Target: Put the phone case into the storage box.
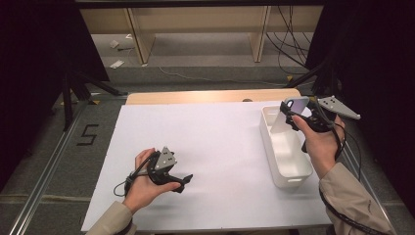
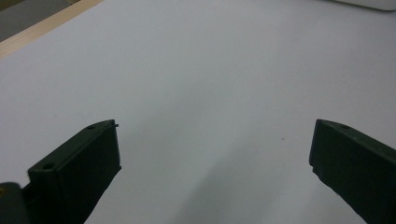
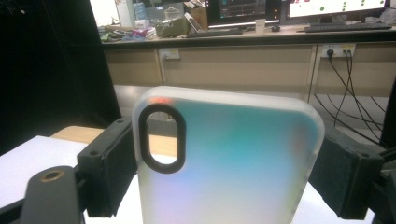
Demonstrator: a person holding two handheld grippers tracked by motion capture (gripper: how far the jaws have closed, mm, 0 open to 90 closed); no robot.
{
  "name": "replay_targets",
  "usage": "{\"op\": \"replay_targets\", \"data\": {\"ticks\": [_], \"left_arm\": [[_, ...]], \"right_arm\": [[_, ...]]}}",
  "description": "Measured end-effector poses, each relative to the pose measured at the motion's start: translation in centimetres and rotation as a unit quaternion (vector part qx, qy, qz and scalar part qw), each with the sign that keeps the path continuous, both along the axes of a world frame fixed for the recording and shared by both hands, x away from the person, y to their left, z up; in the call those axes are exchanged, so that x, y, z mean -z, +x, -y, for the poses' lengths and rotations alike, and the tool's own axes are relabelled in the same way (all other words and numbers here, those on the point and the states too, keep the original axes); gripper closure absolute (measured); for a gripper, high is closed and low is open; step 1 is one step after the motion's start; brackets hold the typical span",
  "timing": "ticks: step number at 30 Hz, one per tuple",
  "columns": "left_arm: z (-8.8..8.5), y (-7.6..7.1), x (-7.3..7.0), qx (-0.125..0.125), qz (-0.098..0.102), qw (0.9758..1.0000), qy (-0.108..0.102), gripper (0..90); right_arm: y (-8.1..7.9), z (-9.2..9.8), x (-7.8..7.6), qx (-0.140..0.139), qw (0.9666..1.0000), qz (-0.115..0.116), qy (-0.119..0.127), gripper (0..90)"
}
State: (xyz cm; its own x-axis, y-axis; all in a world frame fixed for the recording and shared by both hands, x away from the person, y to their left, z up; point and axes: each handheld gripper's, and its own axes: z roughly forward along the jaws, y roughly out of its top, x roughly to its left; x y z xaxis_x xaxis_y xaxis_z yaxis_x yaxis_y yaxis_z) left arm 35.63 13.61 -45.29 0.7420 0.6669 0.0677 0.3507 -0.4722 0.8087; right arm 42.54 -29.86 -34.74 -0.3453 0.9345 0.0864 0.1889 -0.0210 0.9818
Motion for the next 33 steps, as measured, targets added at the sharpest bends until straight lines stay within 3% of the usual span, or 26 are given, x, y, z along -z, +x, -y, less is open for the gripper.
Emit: {"op": "replay_targets", "data": {"ticks": [24,33], "left_arm": [[-0.03,0.05,0.01,0.001,0.000,1.0000,0.000,1.2],[0.00,0.06,0.00,0.002,0.001,1.0000,0.001,1.3]], "right_arm": [[0.53,0.06,0.73,0.003,0.9998,-0.014,-0.013,17.9],[0.78,-0.06,0.95,0.004,0.9994,-0.030,-0.017,17.9]]}}
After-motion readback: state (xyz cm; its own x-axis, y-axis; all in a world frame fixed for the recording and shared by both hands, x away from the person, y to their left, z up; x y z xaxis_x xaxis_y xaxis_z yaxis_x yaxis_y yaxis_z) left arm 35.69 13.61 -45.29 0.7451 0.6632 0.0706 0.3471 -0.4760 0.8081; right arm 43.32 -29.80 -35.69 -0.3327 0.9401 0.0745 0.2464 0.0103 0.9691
